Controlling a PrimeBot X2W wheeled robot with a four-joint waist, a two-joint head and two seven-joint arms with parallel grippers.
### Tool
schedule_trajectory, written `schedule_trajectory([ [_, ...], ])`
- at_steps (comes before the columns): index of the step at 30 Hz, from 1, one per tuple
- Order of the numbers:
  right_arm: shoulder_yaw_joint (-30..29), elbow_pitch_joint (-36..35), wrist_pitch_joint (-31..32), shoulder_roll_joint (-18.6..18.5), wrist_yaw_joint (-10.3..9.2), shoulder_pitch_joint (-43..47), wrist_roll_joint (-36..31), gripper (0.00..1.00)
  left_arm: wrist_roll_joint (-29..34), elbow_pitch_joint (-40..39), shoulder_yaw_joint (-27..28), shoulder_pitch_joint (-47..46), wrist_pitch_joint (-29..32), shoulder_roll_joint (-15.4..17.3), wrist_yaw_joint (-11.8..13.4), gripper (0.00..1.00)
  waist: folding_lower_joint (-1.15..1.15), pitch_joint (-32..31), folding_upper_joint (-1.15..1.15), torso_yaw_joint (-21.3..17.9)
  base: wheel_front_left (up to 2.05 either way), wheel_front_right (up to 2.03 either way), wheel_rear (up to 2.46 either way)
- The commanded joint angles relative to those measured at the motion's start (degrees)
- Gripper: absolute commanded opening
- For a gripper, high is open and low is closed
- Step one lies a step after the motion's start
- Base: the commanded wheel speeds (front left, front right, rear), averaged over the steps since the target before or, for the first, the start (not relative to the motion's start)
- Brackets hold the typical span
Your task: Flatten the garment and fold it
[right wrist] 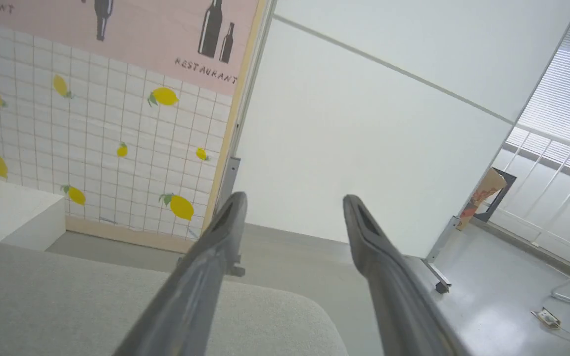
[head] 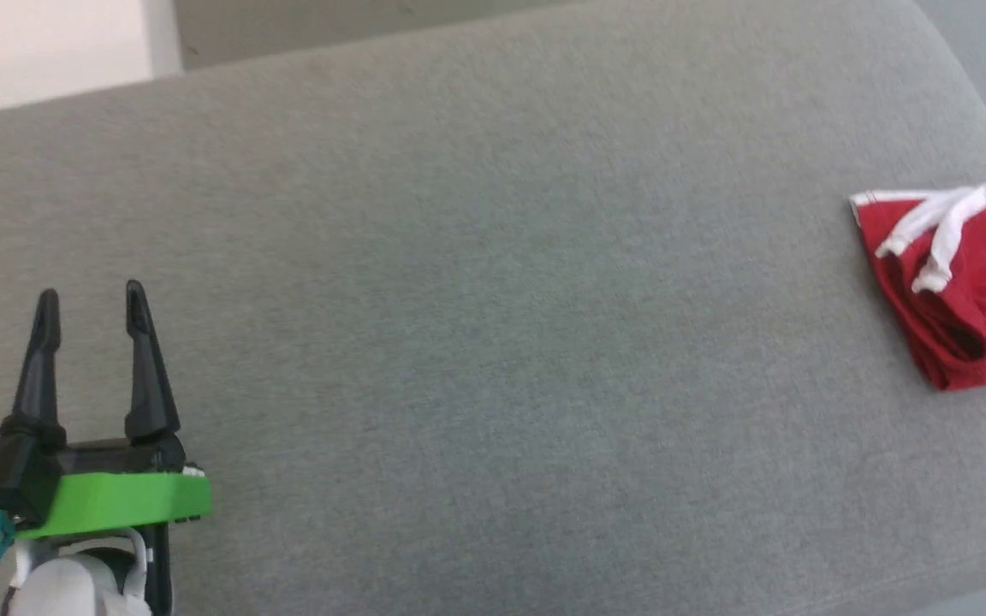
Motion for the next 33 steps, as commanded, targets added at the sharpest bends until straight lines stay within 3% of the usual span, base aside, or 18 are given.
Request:
schedule_trajectory([
  [1, -0.7, -1.5, -1.6, 2.5, -0.10, 2.2, -0.2, 1.00, 0.0, 0.7, -0.1, 0.3, -0.4, -0.4, 0.4, 1.00, 0.00, -8.5, 0.00, 7.8, 0.00, 0.00, 0.00],
  [6, -3.4, -5.8, -7.3, 12.5, -0.10, 9.0, -2.1, 1.00, 0.1, 4.1, -0.8, -0.5, -0.5, -1.2, 0.8, 1.00, 0.00, -11.9, 0.00, 11.8, 0.00, 0.00, 0.00],
  [9, -4.6, -5.5, -11.7, 16.4, -0.10, 14.8, -3.2, 1.00, -0.1, 7.2, -1.6, -1.0, -0.5, -1.7, 1.1, 1.00, 0.00, -13.8, 0.00, 13.9, 0.00, 0.00, 0.00],
  [21, -2.7, 0.5, -16.5, 17.2, -0.10, 29.8, 2.7, 1.00, -0.4, 13.5, -3.2, -0.6, -0.5, -2.7, 2.3, 1.00, 0.00, -17.9, 0.00, 16.4, 0.00, 0.00, 0.00],
  [33, 0.3, 1.1, -16.8, 17.2, -0.10, 37.5, 1.4, 1.00, -0.6, 18.2, -6.1, 0.5, -0.5, -3.5, 2.0, 1.00, 0.00, -18.6, 0.00, 17.2, 0.00, 0.00, 0.00],
])
